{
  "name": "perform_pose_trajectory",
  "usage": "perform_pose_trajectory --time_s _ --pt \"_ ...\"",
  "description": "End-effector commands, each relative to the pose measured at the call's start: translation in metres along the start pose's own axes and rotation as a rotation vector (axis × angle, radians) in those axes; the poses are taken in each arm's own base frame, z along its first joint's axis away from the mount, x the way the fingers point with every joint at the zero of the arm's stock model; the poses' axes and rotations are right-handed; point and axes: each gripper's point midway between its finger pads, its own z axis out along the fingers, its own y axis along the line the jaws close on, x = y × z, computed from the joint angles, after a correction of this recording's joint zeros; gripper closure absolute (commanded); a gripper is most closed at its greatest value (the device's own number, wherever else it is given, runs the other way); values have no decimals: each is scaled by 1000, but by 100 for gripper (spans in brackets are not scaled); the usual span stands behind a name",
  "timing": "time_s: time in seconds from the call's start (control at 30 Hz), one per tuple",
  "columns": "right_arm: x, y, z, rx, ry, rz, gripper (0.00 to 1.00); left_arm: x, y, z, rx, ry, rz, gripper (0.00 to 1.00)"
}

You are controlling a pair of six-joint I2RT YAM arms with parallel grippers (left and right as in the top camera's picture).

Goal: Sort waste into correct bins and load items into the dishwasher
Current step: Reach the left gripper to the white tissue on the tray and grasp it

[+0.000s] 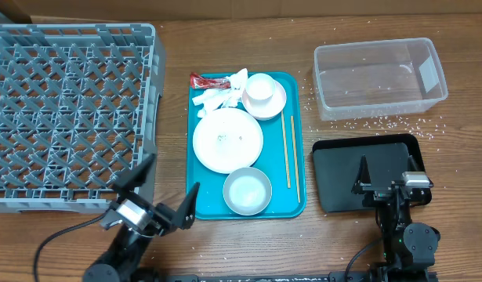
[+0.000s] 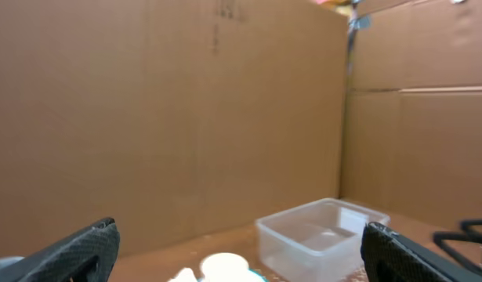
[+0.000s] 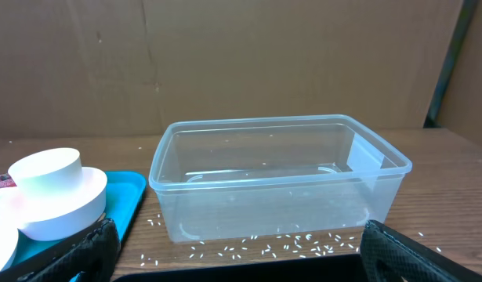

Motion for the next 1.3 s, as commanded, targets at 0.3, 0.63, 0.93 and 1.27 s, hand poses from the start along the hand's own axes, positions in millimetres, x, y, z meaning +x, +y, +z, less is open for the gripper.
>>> perform_pose_trajectory --time_s 0.3,0.63,0.93,1.27 --pt "1 -2 0 9 -7 0 0 -40 35 63 -92 713 -197 0" --pt "1 -2 0 8 -7 0 0 -25 48 102 -70 1004 -376 0" --pt "1 -2 0 8 -7 0 0 50 60 104 -310 1458 -104 0" --pt "1 -2 0 8 -7 0 0 127 77 160 -294 1453 -48 0"
